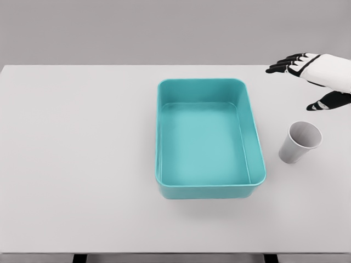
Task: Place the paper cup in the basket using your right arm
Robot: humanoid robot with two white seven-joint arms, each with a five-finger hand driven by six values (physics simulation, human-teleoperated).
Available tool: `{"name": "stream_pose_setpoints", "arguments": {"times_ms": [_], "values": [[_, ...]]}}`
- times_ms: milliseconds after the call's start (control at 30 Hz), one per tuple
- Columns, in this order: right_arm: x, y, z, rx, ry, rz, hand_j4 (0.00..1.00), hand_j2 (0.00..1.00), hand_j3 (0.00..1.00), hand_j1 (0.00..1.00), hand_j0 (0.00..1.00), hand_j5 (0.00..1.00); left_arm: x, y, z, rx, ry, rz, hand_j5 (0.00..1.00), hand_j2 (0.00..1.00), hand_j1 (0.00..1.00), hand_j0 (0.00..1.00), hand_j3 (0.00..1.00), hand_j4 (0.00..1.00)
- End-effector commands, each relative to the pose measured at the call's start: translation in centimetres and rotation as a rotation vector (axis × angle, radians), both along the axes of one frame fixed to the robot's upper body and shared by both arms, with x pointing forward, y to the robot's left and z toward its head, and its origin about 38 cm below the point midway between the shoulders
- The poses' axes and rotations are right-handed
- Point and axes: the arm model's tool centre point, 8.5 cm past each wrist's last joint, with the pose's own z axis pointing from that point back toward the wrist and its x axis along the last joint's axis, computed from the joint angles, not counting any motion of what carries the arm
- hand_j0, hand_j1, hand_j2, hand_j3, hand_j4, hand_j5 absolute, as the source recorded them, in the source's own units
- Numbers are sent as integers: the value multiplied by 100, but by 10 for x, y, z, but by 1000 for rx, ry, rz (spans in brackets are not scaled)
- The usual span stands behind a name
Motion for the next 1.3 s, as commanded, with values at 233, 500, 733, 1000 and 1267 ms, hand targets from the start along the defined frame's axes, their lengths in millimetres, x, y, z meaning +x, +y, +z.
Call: {"name": "stream_pose_setpoints", "arguments": {"times_ms": [233,500,733,1000,1267], "values": [[6,-42,0,261,163,-123,100,100,100,100,100,100,0,0,0,0,0,0,100,100,100,100,100,100],[-2,-138,-41,413,315,-393,100,100,100,100,100,100,0,0,0,1,0,0,100,100,100,100,100,100],[-9,-143,-77,420,394,-429,100,100,100,100,100,100,0,0,0,0,0,0,100,100,100,100,100,100],[-17,-130,-107,406,458,-392,100,100,100,100,100,100,0,0,0,0,0,0,100,100,100,100,100,100],[-19,-115,-116,391,489,-351,100,100,100,100,100,100,0,0,0,0,0,0,100,100,100,100,100,100]]}}
